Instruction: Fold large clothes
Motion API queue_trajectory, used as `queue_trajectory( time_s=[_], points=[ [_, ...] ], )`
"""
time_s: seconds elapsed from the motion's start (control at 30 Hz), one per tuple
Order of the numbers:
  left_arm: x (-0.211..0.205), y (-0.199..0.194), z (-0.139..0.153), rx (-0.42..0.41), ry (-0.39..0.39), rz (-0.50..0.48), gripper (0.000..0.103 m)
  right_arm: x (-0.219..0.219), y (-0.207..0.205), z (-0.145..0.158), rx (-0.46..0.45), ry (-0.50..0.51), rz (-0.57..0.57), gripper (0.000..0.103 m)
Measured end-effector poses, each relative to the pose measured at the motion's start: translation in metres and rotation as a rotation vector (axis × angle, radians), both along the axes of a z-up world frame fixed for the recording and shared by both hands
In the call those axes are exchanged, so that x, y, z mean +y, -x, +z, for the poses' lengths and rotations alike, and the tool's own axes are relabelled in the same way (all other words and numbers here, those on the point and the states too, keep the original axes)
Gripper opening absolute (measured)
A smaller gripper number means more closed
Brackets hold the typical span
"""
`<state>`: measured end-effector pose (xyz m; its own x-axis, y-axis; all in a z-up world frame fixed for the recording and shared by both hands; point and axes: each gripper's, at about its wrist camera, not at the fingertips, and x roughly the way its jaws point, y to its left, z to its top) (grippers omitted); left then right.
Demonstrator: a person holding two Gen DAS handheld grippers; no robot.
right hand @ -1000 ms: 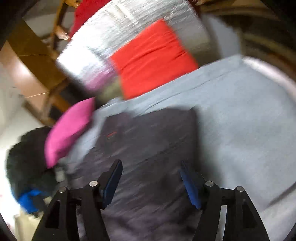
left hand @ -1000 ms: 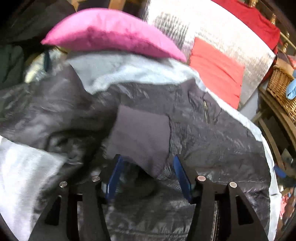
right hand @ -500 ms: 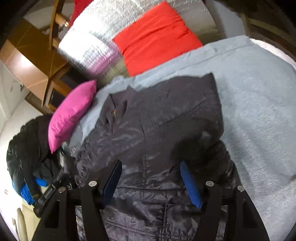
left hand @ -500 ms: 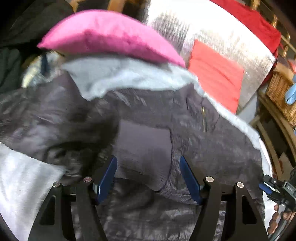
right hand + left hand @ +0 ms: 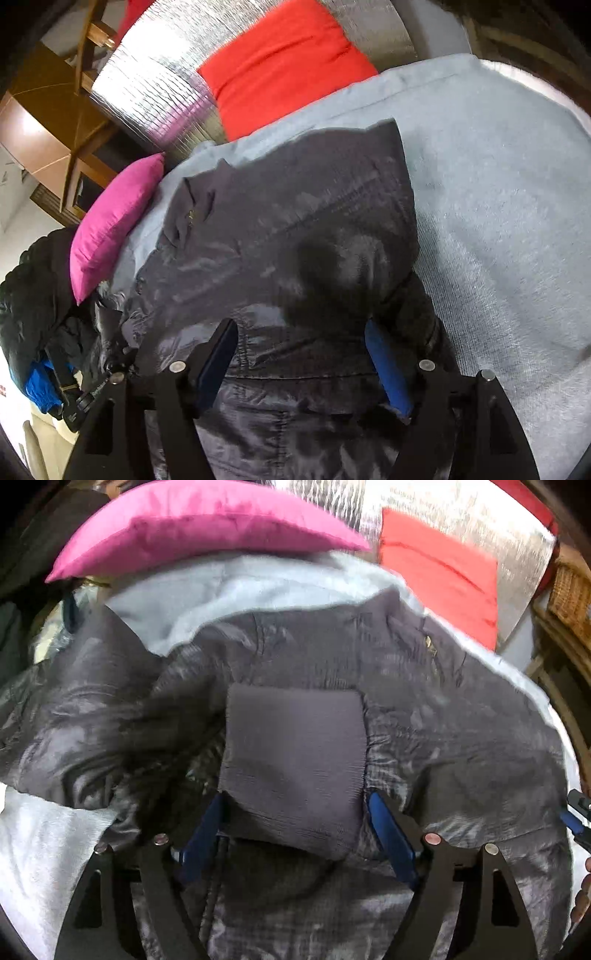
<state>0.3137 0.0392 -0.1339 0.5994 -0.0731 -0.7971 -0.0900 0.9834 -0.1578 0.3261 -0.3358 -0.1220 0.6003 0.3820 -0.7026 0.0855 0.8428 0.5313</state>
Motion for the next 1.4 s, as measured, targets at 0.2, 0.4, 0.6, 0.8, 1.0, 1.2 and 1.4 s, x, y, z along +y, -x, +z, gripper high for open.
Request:
queue_trajectory(
  time_s=[0.2,0.4,0.6,0.8,1.0,1.2,1.4],
  points=[
    [0.055,0.052,0.045,-0.111,0.152,0.016,0.081,0.029,0.046,0.057,-0.168,0.103,0.069,0.075],
    [0.196,0.118,0.041,-0.183,0.354,0.281,0.083,0.053,0.113,0.053,-0.179,0.138,0.161,0.075],
    [0.357,0.161,0.005,-0.138,0.517,0.686,0.082,0.068,0.156,0.037,-0.145,0.168,0.169,0.075],
    [0.436,0.164,0.005,-0.177,0.714,0.879,0.082,0.074,0.158,0.03,-0.119,0.154,0.137,0.075],
    [0.47,0.133,0.007,-0.149,0.746,0.992,0.081,0.091,0.158,0.028,-0.126,0.172,0.162,0.075],
    [0.498,0.108,-0.017,-0.048,0.801,1.038,0.01,0.09,0.16,0.029,-0.145,0.159,0.159,0.075],
    [0.462,0.116,0.03,-0.123,0.602,0.951,0.007,0.078,0.165,0.028,-0.169,0.135,0.124,0.075]
  ],
)
